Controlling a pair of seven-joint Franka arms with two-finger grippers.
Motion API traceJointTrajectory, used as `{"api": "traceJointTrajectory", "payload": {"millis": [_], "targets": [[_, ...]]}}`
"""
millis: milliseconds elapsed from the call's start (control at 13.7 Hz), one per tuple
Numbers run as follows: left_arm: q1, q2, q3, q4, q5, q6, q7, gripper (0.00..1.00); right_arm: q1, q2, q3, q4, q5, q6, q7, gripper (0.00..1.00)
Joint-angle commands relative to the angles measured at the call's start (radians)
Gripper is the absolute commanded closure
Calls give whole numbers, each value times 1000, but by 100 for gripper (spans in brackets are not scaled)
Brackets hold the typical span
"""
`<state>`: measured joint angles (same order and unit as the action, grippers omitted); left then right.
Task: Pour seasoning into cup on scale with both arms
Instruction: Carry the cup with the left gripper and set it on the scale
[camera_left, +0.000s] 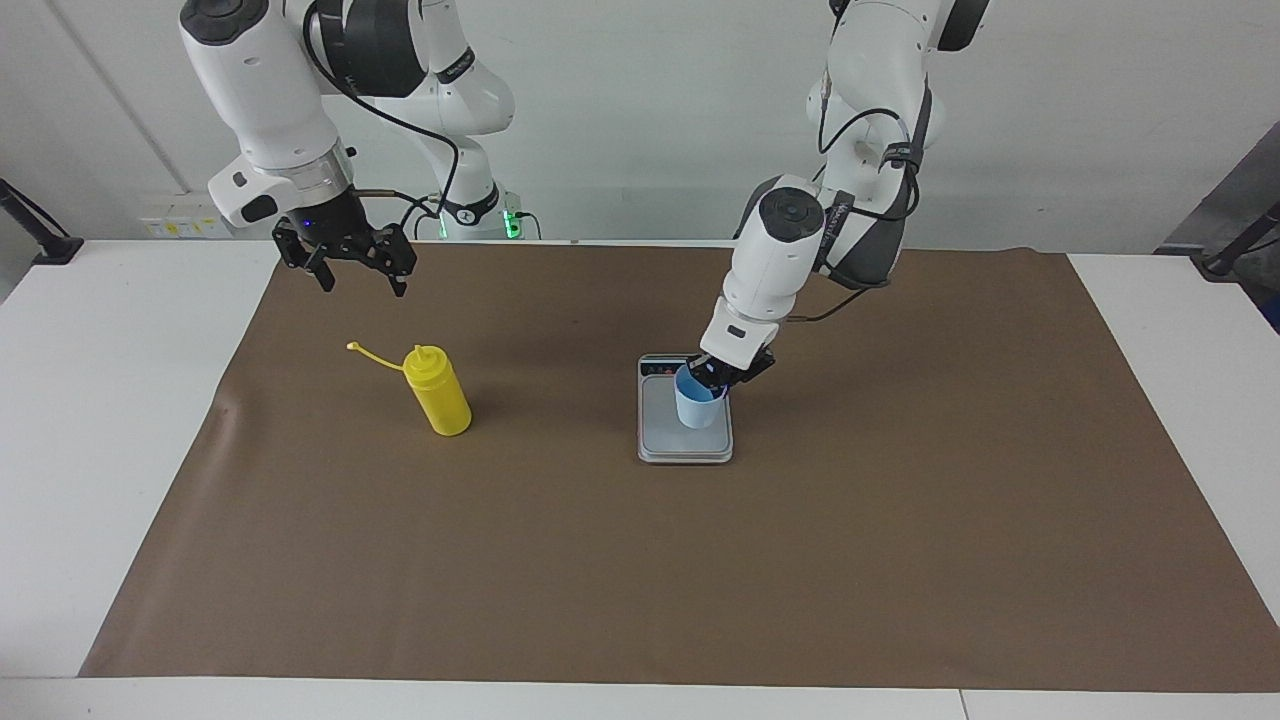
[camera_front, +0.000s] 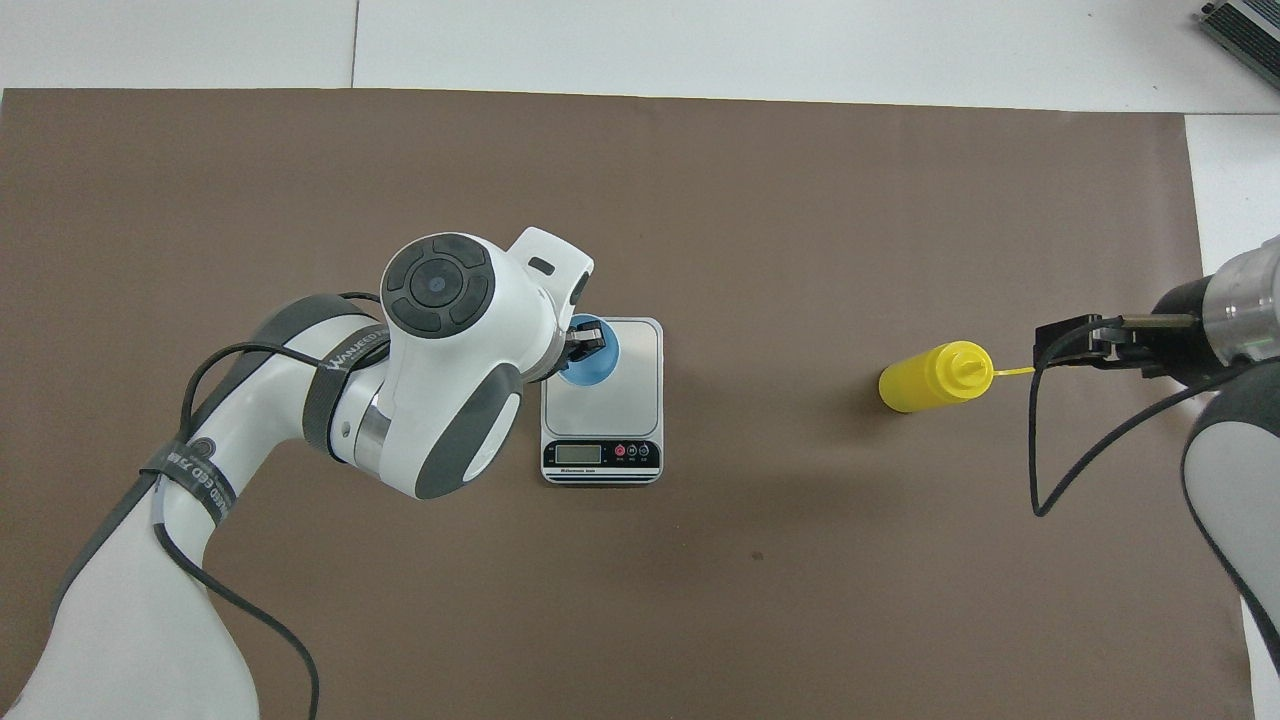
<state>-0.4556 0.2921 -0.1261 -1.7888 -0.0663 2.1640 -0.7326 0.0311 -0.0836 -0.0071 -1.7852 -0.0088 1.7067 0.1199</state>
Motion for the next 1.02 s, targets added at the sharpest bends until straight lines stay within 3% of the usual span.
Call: {"api": "traceJointTrajectory", "payload": {"millis": [0,801,874,947], "targets": [[-15,25,13,32,19,11,-11,100,-17,-28,7,-36,0,24,-31,0],[-32,39,13,8,25,34,-5,100,-16,-28,7,-36,0,24,-31,0],[-32,39,13,8,25,36,-4,94,-16,-28,7,-36,0,24,-31,0],[-31,39,13,8,26,36,-2,73,-17,-28,7,-36,0,24,-31,0]]}}
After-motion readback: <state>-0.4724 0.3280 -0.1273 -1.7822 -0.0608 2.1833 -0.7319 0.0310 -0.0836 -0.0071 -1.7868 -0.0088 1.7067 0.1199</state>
